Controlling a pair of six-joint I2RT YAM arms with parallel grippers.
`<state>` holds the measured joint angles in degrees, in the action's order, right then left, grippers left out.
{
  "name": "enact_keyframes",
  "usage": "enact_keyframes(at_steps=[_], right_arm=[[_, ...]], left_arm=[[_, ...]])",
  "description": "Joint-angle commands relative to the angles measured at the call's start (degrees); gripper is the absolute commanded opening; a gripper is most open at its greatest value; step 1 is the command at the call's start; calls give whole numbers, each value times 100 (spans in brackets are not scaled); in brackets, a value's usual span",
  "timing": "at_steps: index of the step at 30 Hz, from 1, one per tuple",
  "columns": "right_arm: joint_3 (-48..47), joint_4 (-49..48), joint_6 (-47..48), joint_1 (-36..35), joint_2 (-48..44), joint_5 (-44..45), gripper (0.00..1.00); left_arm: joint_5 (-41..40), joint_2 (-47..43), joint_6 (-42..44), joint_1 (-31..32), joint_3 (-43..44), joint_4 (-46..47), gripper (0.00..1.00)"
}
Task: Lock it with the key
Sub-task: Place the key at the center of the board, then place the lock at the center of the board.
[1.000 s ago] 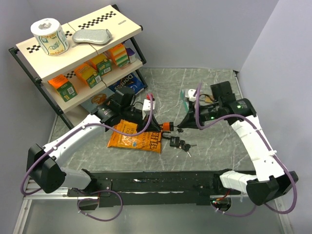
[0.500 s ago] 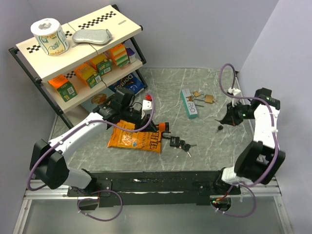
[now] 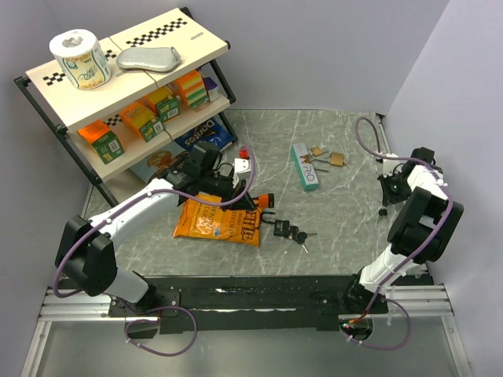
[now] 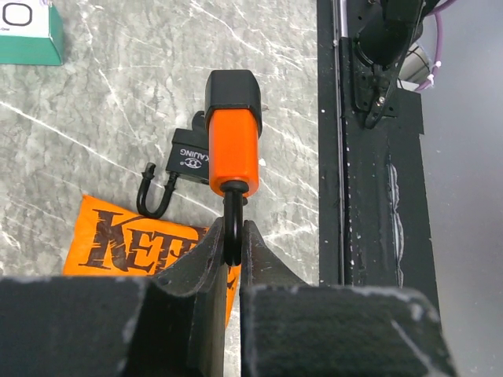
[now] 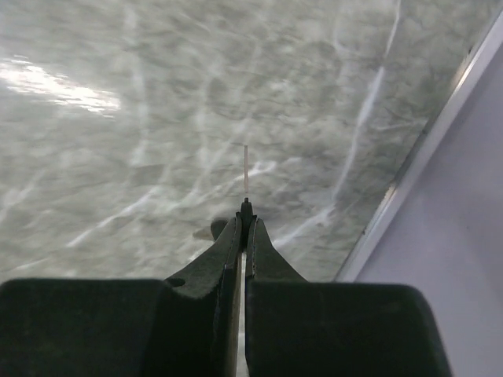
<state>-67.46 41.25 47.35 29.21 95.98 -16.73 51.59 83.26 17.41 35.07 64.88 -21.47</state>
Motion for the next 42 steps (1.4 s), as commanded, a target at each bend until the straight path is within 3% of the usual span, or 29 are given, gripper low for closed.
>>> enact_keyframes(at_steps=[1,9,10,13,14,16,21,22,26,30,35,42], right_arm=[[101,-530,19,58,228,443,0],[23,-601,-103,50,298,135,12],[-4,-592,-121,58,298,118,18],[-13,-548,-112,41,141,30,50],[13,-540,-112,41,-34,-23,65],[40,-417,-69,23,-237,-302,80],[49,128,107,-204,-1308,-1445,84],[101,215,177,-449,-1745,-1630,95],[740,59,371,-1539,-3092,-2368,99],[1296,-372,310,-3058,-4304,-2379,99],[1806,-1215,345,-4912,-4746,-1633,99],[2263,-1629,985,-6056,-4747,-1289,95]], left_arm=[[97,-12,-71,0,-46,407,1],[88,172,-211,9,-81,521,1],[96,199,-229,9,-81,530,1],[105,339,-264,9,50,382,1],[44,383,-317,0,94,346,1],[9,576,-370,17,314,197,1],[-35,1024,-957,44,875,-102,1],[17,1095,-1080,53,955,-111,1],[342,1507,-2062,96,1394,-173,1],[658,1763,-2671,175,1598,-208,1],[791,1860,-3112,281,1650,-208,1],[1037,1764,-3402,448,1501,-32,1]])
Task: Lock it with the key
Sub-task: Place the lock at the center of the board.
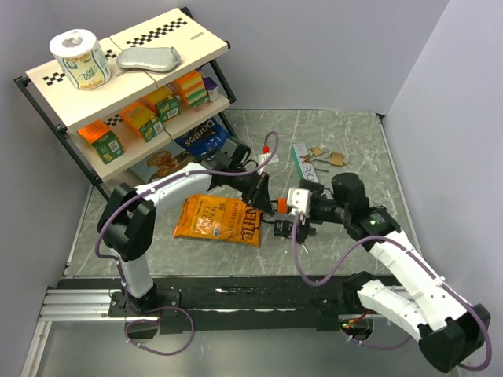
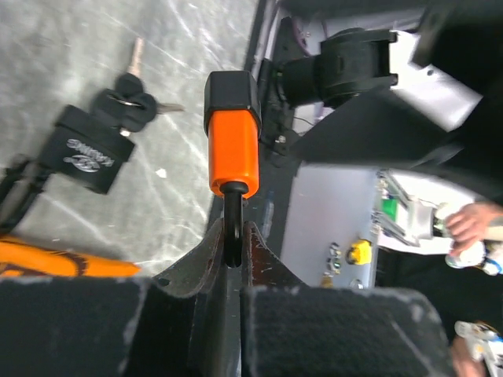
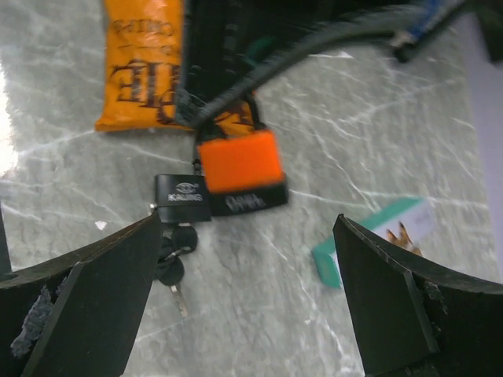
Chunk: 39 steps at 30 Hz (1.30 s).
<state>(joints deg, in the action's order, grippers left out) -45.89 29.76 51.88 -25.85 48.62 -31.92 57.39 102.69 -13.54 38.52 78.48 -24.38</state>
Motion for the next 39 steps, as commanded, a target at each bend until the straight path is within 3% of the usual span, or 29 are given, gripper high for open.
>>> enact_keyframes(at_steps=[1,5,9,16,21,24,26,29,31,32,35,39], right_arm=[[193,-523,586,-631,-2,326,94],[335,-831,727,-922,95,608,86],[308,-840,938,-1089,244,749,70],[361,-691,1175,-1151,359,1048,63],[344,-717,991,-1151,394,1240,33],[361,-586,877,-1116,324,1294,22],[361,-402,728,-1054,245,1250,13],[326,-225,413,-800,157,1127,10],[247,55,236,-291,174,891,10],[195,170,18,-20,218,802,8],[63,679,-439,1237,454,486,8],[193,1014,-880,2827,947,485,8]], left_arm=[[414,-180,-290,111,142,215,1],[370,-197,-324,173,107,214,1],[370,-215,-342,191,89,206,1],[361,-224,-290,199,97,179,1],[309,-241,-263,199,98,170,9],[317,-303,-298,208,36,232,18],[274,-364,-316,199,-34,285,30],[195,-487,-246,156,-139,320,43],[142,-618,-237,68,-254,372,54],[63,-663,-237,-45,-297,468,66],[-244,-961,-202,-379,-491,679,71],[-1410,-1620,130,-706,-729,988,98]])
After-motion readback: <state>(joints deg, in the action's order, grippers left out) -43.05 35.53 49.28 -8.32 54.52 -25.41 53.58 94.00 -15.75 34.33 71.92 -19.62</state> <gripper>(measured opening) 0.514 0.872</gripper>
